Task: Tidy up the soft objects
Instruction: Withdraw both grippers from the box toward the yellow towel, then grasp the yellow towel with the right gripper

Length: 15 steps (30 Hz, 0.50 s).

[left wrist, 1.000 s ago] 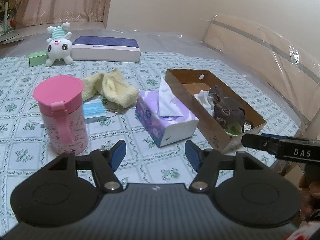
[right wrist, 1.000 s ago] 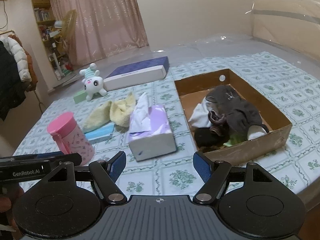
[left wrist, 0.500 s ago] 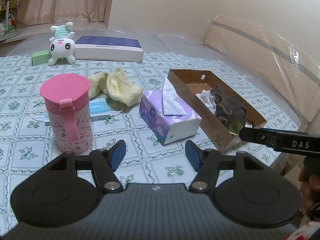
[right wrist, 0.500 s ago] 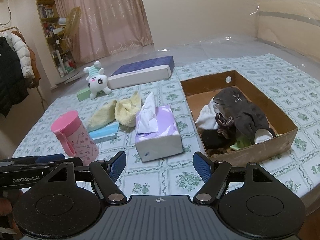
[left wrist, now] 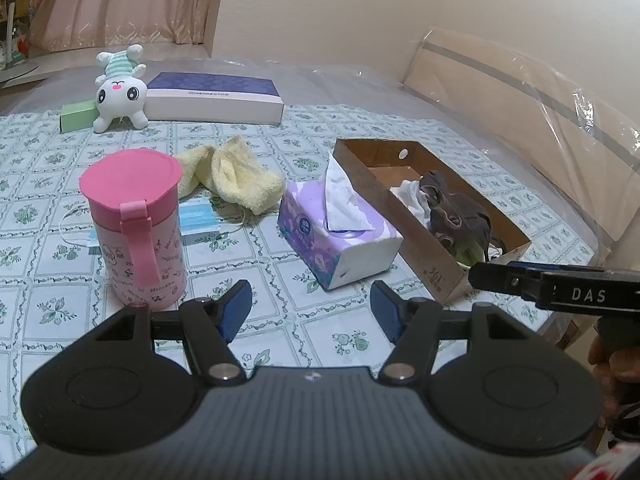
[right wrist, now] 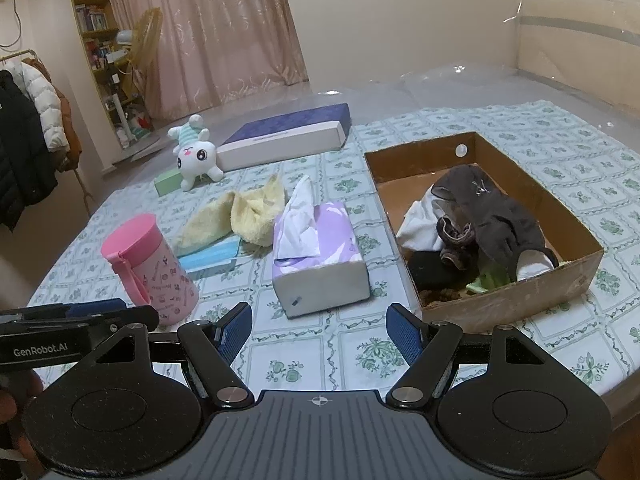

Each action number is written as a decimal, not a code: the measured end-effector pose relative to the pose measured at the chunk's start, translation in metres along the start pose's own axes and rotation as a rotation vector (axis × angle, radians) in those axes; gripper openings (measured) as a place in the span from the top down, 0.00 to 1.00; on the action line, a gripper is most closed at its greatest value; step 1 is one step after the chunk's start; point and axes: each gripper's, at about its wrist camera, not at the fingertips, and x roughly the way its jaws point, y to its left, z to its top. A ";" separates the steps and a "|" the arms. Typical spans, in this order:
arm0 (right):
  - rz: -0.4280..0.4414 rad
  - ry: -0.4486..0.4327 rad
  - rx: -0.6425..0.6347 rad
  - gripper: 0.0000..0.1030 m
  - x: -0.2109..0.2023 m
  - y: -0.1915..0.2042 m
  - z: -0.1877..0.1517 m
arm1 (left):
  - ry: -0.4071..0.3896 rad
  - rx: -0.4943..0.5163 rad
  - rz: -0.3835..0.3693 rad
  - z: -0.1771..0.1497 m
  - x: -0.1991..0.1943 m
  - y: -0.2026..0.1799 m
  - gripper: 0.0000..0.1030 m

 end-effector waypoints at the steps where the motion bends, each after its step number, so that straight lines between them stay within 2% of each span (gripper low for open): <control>1: 0.003 0.000 -0.002 0.28 0.001 0.000 0.001 | -0.003 0.001 -0.001 0.001 -0.001 0.001 0.40; 8: 0.034 -0.006 -0.037 0.28 0.007 0.010 0.015 | -0.030 0.034 -0.020 0.019 -0.011 0.010 0.40; 15: 0.100 -0.013 -0.104 0.28 0.022 0.032 0.045 | -0.078 0.092 -0.008 0.055 -0.031 0.032 0.40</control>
